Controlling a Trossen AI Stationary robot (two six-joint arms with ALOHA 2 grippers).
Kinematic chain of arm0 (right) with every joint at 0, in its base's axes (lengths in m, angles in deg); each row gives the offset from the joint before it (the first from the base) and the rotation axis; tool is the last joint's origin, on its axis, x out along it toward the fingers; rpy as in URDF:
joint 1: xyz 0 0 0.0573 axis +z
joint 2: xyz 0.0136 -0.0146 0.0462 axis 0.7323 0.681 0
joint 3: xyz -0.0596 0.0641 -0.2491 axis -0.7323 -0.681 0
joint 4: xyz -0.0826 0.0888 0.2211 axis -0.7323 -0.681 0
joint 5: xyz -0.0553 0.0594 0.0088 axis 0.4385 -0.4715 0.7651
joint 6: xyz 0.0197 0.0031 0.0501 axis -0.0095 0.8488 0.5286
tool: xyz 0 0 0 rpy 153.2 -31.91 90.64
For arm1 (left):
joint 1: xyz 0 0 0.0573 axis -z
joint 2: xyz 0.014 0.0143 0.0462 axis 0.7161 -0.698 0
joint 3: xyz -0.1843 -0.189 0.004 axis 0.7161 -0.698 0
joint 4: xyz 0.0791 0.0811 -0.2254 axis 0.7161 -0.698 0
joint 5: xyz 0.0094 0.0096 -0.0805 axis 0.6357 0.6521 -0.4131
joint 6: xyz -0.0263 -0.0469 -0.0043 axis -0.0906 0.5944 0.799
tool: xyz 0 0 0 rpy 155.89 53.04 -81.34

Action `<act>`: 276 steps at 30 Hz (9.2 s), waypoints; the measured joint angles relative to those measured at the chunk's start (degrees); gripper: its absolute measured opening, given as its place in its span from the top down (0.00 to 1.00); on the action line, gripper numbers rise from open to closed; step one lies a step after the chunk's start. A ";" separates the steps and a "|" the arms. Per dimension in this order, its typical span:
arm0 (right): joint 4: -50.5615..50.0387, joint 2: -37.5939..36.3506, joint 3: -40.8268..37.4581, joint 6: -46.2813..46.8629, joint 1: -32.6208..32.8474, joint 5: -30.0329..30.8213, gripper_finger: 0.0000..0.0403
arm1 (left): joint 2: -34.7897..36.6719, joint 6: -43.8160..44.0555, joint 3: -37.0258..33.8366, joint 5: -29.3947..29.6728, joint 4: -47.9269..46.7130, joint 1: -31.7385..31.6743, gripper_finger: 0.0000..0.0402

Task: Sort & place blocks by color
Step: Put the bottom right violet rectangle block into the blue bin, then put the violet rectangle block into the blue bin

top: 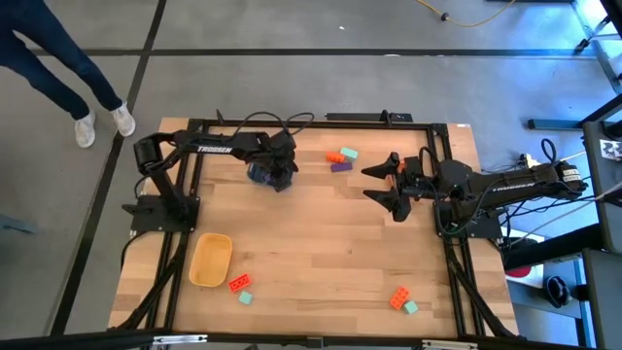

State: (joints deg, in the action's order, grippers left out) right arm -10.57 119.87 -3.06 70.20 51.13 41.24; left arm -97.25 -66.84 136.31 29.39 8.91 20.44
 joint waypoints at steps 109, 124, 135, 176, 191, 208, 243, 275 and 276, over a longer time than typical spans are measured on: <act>0.72 -0.04 0.00 -4.94 -0.02 -0.44 0.18 | 58.95 8.45 -30.80 4.49 57.08 25.59 0.64; 0.70 -0.04 0.00 -4.50 0.00 -0.44 0.18 | 58.93 7.54 -30.82 4.93 56.05 25.59 0.64; 0.70 -0.04 0.00 -2.97 0.00 -0.44 0.18 | 58.93 7.96 -30.82 4.93 56.14 25.59 0.64; 0.59 0.13 -0.02 -3.21 -0.13 2.05 0.18 | 58.94 6.01 -30.82 7.33 56.75 25.59 0.64; 0.68 0.13 -0.02 -2.74 -0.13 1.99 0.18 | 58.95 6.37 -30.82 6.58 56.78 25.61 0.64; 0.70 0.13 -0.02 1.55 -0.13 1.95 0.18 | 58.94 7.98 -30.82 6.46 56.78 25.61 0.64; 0.67 0.13 -0.02 4.28 -0.11 -0.02 0.18 | 58.95 8.61 -30.82 6.00 56.80 25.61 0.64; -60.20 27.32 36.54 -7.98 -5.39 4.13 0.18 | 58.93 8.61 -30.82 6.04 56.75 25.59 0.64; -62.30 28.95 37.90 -8.44 -6.75 4.07 0.18 | 58.93 8.61 -30.82 6.04 56.76 25.59 0.64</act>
State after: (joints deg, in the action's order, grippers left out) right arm -72.86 148.83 34.83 61.77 44.38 45.31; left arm -38.32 -58.23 105.50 35.43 65.67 46.03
